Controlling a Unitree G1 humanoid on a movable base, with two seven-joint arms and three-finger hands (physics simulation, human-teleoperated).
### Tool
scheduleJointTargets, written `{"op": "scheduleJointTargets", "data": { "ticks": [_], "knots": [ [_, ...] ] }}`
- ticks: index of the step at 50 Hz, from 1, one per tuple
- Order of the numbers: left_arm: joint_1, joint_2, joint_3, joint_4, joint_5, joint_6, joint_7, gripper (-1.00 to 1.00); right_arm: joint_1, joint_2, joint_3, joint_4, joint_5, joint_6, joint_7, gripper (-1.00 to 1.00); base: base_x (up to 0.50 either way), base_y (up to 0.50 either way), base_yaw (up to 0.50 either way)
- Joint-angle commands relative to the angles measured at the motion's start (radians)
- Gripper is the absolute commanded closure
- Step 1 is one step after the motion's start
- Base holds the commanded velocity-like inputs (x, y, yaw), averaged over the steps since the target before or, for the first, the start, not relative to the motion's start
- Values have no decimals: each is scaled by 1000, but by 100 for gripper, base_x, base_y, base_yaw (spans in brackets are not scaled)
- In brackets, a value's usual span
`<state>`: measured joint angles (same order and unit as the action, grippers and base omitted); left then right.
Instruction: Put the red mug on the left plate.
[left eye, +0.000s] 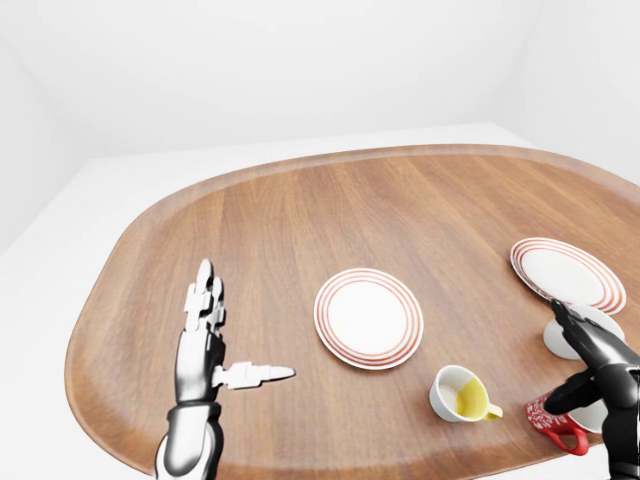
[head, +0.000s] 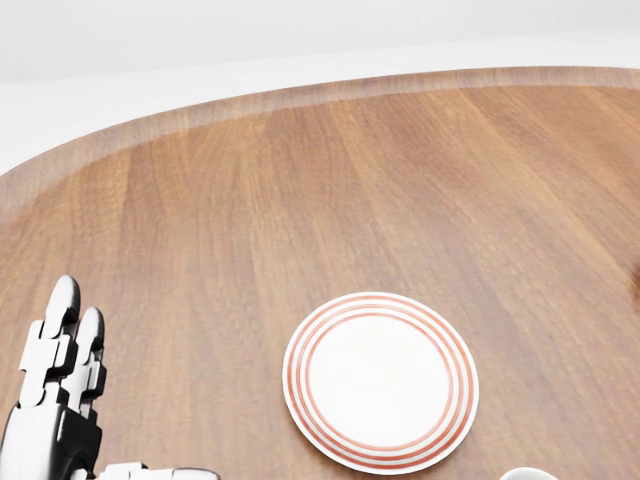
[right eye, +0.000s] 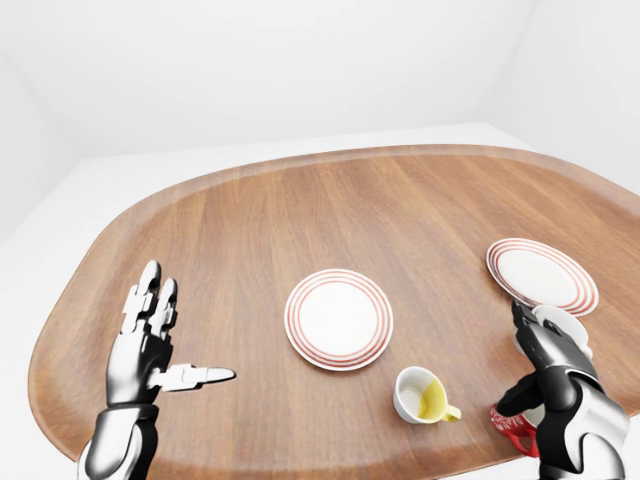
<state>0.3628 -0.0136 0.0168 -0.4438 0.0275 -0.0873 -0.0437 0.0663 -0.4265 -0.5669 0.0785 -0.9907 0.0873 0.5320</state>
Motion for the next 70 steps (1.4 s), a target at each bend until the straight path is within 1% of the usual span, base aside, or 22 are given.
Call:
{"op": "scheduleJointTargets", "data": {
  "ticks": [1, 3, 4, 5, 10, 14, 20, 23, 25, 29, 34, 36, 37, 40, 44, 51, 54, 58, 61, 65, 66, 70],
  "knots": [
    [-8, 2, -6, 1, 5, 0, 4, -100, 22, -140, -94, 306, 183, 0, -77, -100, 0, 0, 0],
    [-7, 3, -7, 0, 6, 0, 5, -100, 31, -144, -103, 298, 216, 0, -71, -100, 0, 0, 0],
    [-7, 3, -9, -1, 7, 0, 6, -100, 51, -131, -141, 229, 278, 0, -31, -100, 0, 0, 0],
    [-7, 3, -9, -2, 8, 0, 6, -100, 60, -126, -154, 203, 284, 0, -20, -100, 0, 0, 0],
    [-9, 4, -10, 1, 8, 0, 6, -100, 54, -127, -145, 236, 238, 0, -44, -100, 0, 0, 0],
    [-3, 4, -9, -5, 7, 0, 7, -100, 40, -145, -122, 287, 224, 0, -73, -100, 0, 0, 0],
    [-5, 5, -13, -4, 11, 0, 9, -100, 64, -153, -127, 303, 212, 0, -83, -100, 0, 0, 0],
    [-3, 5, -12, -5, 8, 0, 8, -100, 85, -156, -149, 313, 214, 0, -86, -100, 0, 0, 0],
    [-5, 4, -13, -4, 11, 0, 9, -100, 84, -155, -146, 325, 208, 0, -92, -100, 0, 0, 0],
    [-5, 5, -16, -5, 13, 0, 10, -100, 63, -163, -114, 384, 211, 0, -115, -100, 0, 0, 0],
    [-4, 5, -15, -6, 11, 0, 11, -100, 24, -192, -56, 469, 234, 0, -139, -100, 0, 0, 0],
    [-9, 5, -16, -1, 13, 0, 12, -100, -15, -212, -18, 533, 243, 0, -156, -100, 0, 0, 0],
    [-7, 6, -18, -2, 14, 0, 12, -100, -49, -226, 9, 604, 257, 0, -179, -100, 0, 0, 0],
    [-5, 6, -16, -2, 11, 0, 12, -100, -95, -256, 74, 722, 309, 0, -223, -100, 0, 0, 0],
    [-10, 6, -17, 3, 14, 0, 13, -100, -131, -276, 144, 804, 366, 0, -258, -100, 0, 0, 0],
    [-8, 7, -19, 4, 13, 0, 13, -100, -158, -297, 198, 874, 419, 0, -282, -100, 0, 0, 0],
    [-10, 7, -20, 7, 15, 0, 14, -100, -182, -309, 227, 945, 439, 0, -307, -100, 0, 0, 0],
    [-8, 7, -20, 6, 13, 0, 14, -100, -194, -315, 255, 988, 464, -16, -323, -100, 0, 0, 0],
    [-8, 7, -20, 5, 13, 0, 14, -100, -203, -317, 275, 1027, 477, -33, -338, -100, 0, 0, 0],
    [-8, 7, -19, 5, 13, 0, 13, -100, -206, -318, 288, 1040, 487, -41, -345, -100, 0, 0, 0],
    [-7, 7, -21, 3, 15, 0, 14, -100, -199, -318, 296, 1037, 488, -41, -334, 100, 0, 0, 0],
    [-8, 8, -20, 2, 13, 0, 14, -100, -195, -319, 301, 1027, 496, -31, -333, 100, 0, 0, 0]
  ]
}}
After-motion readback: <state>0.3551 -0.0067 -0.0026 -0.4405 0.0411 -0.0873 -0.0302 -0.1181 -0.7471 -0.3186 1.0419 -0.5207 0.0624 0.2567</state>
